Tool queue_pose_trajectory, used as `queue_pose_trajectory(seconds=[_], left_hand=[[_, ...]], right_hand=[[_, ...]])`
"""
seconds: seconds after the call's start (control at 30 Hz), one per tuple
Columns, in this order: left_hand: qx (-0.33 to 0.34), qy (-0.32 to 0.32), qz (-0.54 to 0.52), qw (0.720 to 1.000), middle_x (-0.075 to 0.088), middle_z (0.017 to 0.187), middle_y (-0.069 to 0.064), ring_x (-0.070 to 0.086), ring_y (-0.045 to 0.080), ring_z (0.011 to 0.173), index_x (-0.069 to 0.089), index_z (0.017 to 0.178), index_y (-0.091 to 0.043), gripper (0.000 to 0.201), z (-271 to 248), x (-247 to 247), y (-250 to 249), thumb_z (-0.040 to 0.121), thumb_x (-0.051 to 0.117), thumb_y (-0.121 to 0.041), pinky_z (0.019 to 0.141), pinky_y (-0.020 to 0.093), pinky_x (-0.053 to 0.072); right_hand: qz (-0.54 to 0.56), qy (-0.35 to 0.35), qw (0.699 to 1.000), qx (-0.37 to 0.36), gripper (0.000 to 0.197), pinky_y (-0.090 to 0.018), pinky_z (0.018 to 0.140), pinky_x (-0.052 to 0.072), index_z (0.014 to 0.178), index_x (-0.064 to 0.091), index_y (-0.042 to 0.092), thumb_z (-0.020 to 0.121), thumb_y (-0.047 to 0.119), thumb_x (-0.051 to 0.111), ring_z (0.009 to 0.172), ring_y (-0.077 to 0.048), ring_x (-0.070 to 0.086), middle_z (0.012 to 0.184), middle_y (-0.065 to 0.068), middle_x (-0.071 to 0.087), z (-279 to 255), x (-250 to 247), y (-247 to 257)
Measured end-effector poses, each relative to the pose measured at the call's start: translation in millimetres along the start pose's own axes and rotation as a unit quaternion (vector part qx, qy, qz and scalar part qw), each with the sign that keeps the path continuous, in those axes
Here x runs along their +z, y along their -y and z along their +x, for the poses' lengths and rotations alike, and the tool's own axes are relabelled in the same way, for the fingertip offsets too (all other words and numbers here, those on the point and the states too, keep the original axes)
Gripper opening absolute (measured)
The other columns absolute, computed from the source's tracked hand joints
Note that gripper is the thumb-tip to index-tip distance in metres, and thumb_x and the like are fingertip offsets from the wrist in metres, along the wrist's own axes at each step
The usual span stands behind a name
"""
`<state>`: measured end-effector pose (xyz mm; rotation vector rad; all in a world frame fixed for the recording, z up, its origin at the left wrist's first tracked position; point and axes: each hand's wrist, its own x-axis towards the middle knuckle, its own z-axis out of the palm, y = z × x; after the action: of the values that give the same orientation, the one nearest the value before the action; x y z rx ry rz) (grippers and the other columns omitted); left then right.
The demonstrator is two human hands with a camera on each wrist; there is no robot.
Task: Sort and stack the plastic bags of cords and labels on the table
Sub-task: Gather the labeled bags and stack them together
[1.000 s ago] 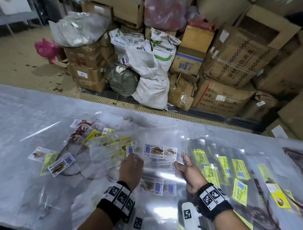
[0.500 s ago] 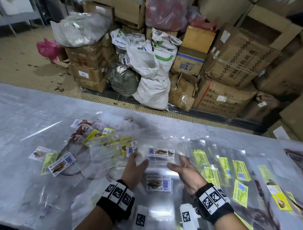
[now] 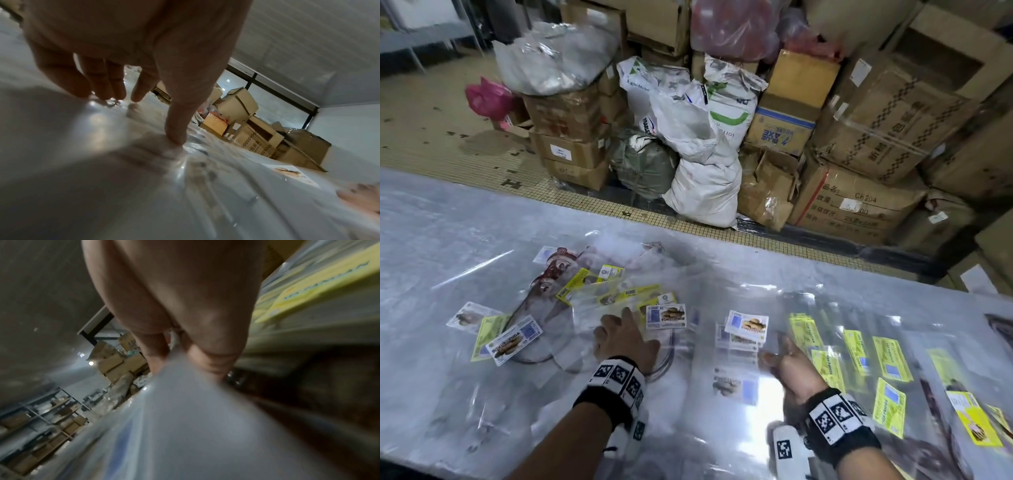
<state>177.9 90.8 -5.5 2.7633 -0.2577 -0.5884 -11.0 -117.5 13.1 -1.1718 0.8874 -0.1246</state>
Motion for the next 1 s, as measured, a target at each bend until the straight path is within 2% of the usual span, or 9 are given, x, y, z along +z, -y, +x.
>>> queue_pose_trajectory(seconds=[0.17,0.3,0.37,0.43,0.57,0.7,0.77,0.87,1.0], left_hand=[[-0.013,0.011,-0.07,0.997,0.05,0.127,0.016,0.051,0.037,0.119,0.037,0.131,-0.013,0.071,10.7,-5.8,1.2,0.071,0.071,-0.031,0.097,0.039,0.046],[0.047,0.044,-0.18,0.982,0.064,0.104,0.009,0.06,0.029,0.105,0.06,0.106,-0.013,0.041,11.5,-22.0,-4.5,0.071,0.08,-0.021,0.084,0.029,0.044],[0.095,0.059,-0.271,0.956,0.062,0.088,0.007,0.064,0.031,0.087,0.063,0.09,-0.02,0.026,2.7,-30.6,-10.8,0.07,0.077,-0.028,0.075,0.032,0.048],[0.122,0.105,-0.395,0.905,0.061,0.094,0.006,0.067,0.031,0.076,0.063,0.108,-0.024,0.029,-11.7,-40.9,-20.1,0.082,0.072,-0.013,0.066,0.036,0.054],[0.241,0.166,-0.485,0.824,0.071,0.09,0.005,0.072,0.025,0.064,0.06,0.122,-0.02,0.042,-47.9,-76.2,-45.9,0.09,0.06,0.008,0.047,0.024,0.05],[0.233,0.227,-0.588,0.741,0.072,0.088,0.009,0.069,0.024,0.058,0.061,0.119,-0.018,0.043,-60.9,-74.9,-58.3,0.084,0.065,0.006,0.043,0.022,0.046],[0.176,0.221,-0.591,0.755,0.068,0.081,0.01,0.066,0.022,0.054,0.062,0.113,-0.016,0.036,-60.6,-55.1,-59.3,0.083,0.069,0.003,0.042,0.022,0.044],[0.087,0.133,-0.544,0.824,0.056,0.064,0.003,0.054,0.017,0.045,0.058,0.097,-0.009,0.022,-53.3,-21.1,-52.1,0.083,0.072,0.0,0.042,0.022,0.04],[0.149,0.007,-0.325,0.934,0.061,0.083,-0.005,0.058,0.021,0.081,0.052,0.1,-0.041,0.039,-47.1,-4.5,-36.6,0.066,0.069,-0.05,0.077,0.035,0.048]], right_hand=[[-0.044,-0.022,0.999,0.023,0.075,-0.03,0.089,0.051,0.156,0.026,0.024,0.094,-0.012,0.049,0.11,-0.016,0.063,0.142,-0.006,0.057,8.2,-4.1,-14.0],[-0.039,-0.014,0.999,0.021,0.075,-0.033,0.092,0.047,0.154,0.028,0.026,0.094,-0.014,0.048,0.109,-0.013,0.061,0.122,0.012,0.06,6.3,-2.3,-11.4],[-0.037,-0.022,0.999,0.022,0.075,-0.038,0.098,0.047,0.153,0.03,0.025,0.093,-0.013,0.051,0.11,-0.017,0.061,0.129,0.004,0.061,5.6,-1.0,-9.8],[-0.043,-0.032,0.998,0.03,0.076,-0.043,0.106,0.044,0.153,0.03,0.025,0.091,-0.012,0.054,0.117,-0.023,0.059,0.139,-0.005,0.057,7.6,-1.8,-10.7],[-0.008,-0.05,0.998,0.04,0.066,-0.032,0.076,0.056,0.143,0.045,0.026,0.09,-0.012,0.057,0.103,-0.022,0.063,0.131,-0.006,0.059,8.6,0.8,-8.5],[0.02,-0.042,0.998,0.045,0.058,-0.021,0.05,0.053,0.131,0.053,0.023,0.091,-0.018,0.047,0.067,-0.011,0.069,0.104,-0.004,0.066,3.4,2.7,-0.2],[0.036,-0.015,0.999,0.03,0.065,-0.022,0.05,0.053,0.128,0.049,0.035,0.091,-0.018,0.044,0.066,-0.011,0.071,0.112,-0.003,0.066,-2.8,4.6,6.2],[0.044,0.037,0.998,-0.004,0.06,-0.036,0.077,0.055,0.119,0.051,0.034,0.089,-0.017,0.049,0.104,-0.029,0.068,0.12,-0.009,0.066,-9.3,10.4,15.2],[0.11,0.073,0.991,-0.013,0.064,-0.043,0.102,0.046,0.13,0.053,0.023,0.081,-0.018,0.052,0.125,-0.035,0.054,0.134,-0.014,0.057,-9.8,17.3,18.7]])
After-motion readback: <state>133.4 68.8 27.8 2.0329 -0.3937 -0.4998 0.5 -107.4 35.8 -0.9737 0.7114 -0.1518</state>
